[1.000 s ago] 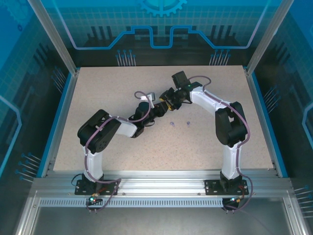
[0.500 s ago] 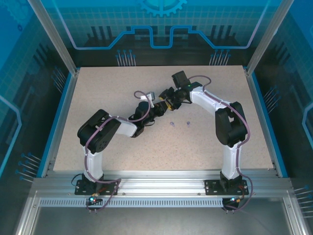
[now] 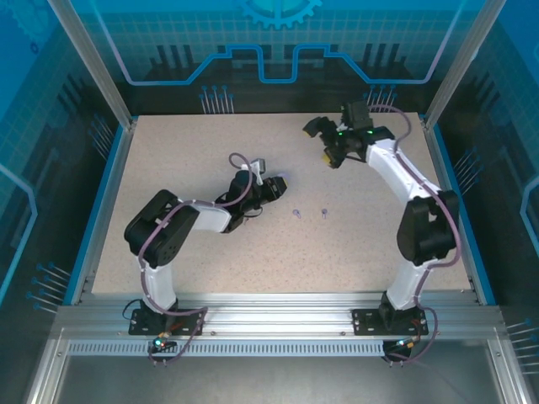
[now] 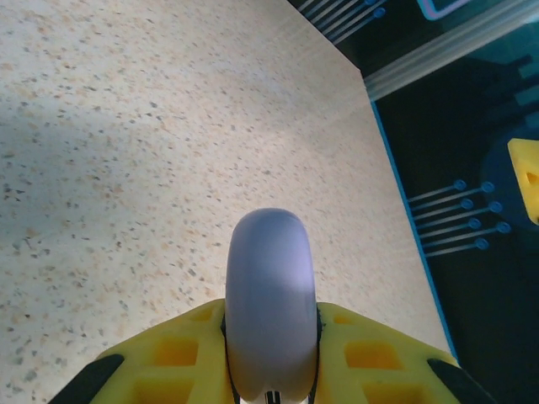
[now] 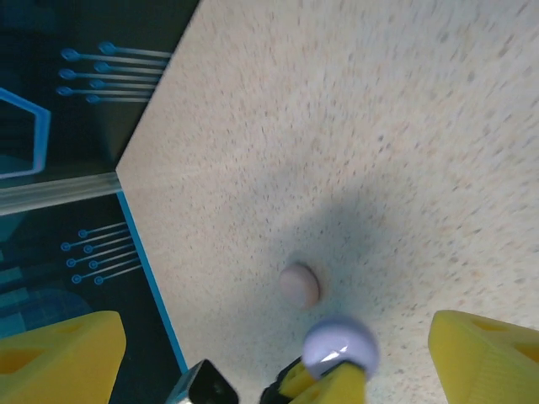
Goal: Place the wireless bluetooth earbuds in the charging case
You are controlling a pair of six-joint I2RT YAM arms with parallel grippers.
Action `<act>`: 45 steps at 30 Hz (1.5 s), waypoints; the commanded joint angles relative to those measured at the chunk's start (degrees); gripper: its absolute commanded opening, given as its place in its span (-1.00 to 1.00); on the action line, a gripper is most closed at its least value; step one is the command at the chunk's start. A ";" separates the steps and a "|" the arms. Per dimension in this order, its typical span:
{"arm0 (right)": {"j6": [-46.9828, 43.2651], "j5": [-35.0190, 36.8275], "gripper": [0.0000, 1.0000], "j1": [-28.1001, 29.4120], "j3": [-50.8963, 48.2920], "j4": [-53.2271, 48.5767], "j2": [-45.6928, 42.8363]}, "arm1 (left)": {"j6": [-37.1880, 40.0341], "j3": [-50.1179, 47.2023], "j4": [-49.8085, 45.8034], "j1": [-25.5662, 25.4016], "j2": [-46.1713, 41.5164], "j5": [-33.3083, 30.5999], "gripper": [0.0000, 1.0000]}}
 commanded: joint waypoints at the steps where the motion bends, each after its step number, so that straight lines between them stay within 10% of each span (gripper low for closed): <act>1: -11.56 -1.54 0.86 -0.30 -7.22 2.68 -5.30 | 1.39 0.51 -5.38 3.00 -5.44 13.00 -1.00; 10: -25.77 -13.20 0.84 0.10 -31.55 23.81 -18.37 | 6.88 -0.23 -13.66 8.58 -11.95 31.76 -1.00; 27: -27.32 -16.52 0.73 8.29 -30.69 29.62 -11.58 | 6.40 1.75 -16.42 9.11 -12.92 35.71 -1.00; 45: -23.81 -17.11 0.60 4.89 -34.84 34.75 -5.05 | 6.22 3.22 -16.50 9.16 -15.81 36.31 -1.00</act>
